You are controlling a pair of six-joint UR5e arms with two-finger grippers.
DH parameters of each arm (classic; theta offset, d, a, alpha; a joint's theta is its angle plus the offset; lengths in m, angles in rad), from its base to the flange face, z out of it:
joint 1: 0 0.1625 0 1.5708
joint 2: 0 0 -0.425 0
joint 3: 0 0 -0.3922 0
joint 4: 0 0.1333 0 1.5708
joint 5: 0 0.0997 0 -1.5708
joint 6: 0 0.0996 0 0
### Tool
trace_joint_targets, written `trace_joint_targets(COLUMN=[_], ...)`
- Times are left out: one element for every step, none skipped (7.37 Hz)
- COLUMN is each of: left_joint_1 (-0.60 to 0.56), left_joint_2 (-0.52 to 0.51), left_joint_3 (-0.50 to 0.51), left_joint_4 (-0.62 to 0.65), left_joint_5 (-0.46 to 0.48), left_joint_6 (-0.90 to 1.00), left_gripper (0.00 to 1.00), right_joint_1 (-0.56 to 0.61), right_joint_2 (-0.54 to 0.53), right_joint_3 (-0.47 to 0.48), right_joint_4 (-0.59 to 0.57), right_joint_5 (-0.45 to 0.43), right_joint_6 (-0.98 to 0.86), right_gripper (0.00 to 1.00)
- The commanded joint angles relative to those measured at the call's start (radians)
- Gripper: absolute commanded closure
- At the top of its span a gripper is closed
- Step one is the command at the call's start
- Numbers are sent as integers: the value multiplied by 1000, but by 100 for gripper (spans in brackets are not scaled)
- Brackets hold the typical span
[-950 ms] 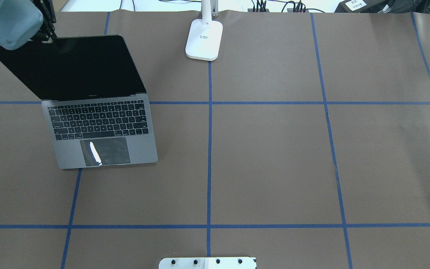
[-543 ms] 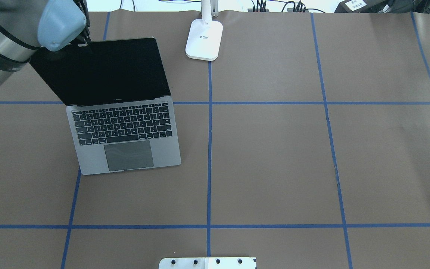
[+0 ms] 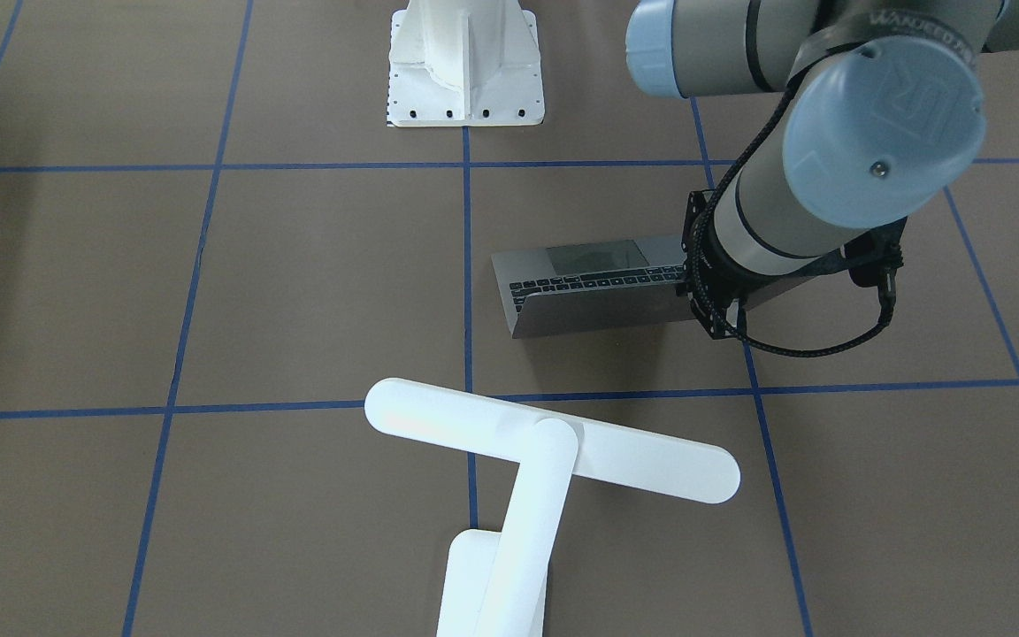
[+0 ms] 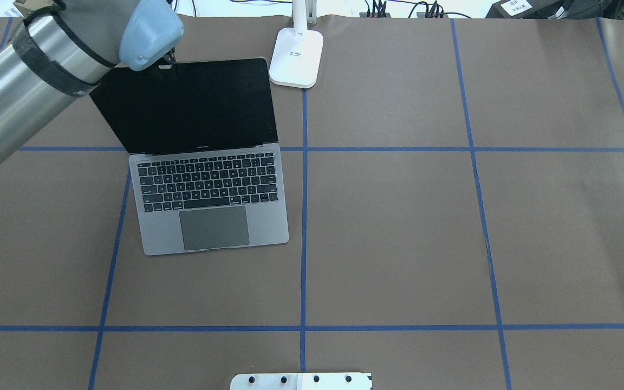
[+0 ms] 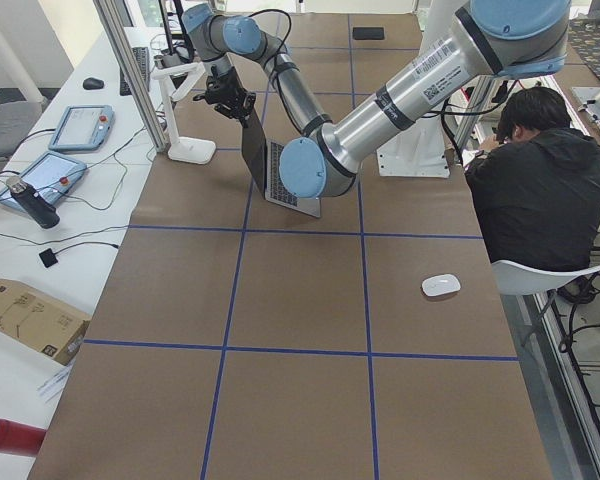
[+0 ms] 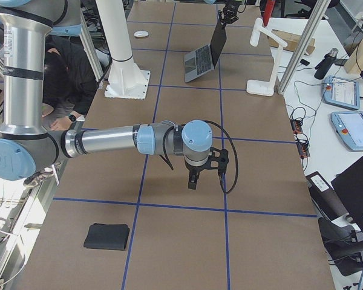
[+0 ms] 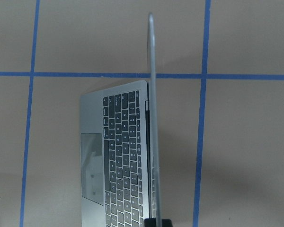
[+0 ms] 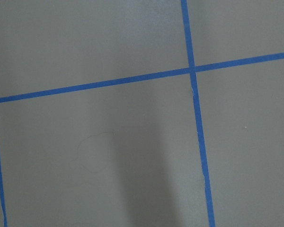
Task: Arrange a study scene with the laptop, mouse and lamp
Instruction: 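Move the laptop with the left gripper toward the white lamp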
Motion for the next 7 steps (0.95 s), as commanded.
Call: trace_joint_targets(left_joint_1=[1,3,6,6,9,12,18], left_joint_2=[-64,-62,-61,-62,-64,-61,-62], left_joint_3=[159,178,201,227,255,264,264], left_joint_4=[-125,-152,-184,-223,-271,-296,-304], left_joint_5=[8,29,35,50,55,55,55], left_joint_6=[-20,-22,-22,-22,-31,-39,-40], left_gripper=[100,100,100,100,100,100,100], right_joint_1=[0,-2,-2,-2,-2,-2,-2], right_joint_2=[2,2,2,11,11,12,12], right_joint_3=[-2,-2,-2,-2,-4,-4,-4], right_joint_4=[0,0,0,0,0,0,0], right_joint_5=[-1,-1,-1,1,1,1,1], right_joint_6=[0,0,0,0,0,0,0], right_gripper=[1,1,1,1,1,1,1])
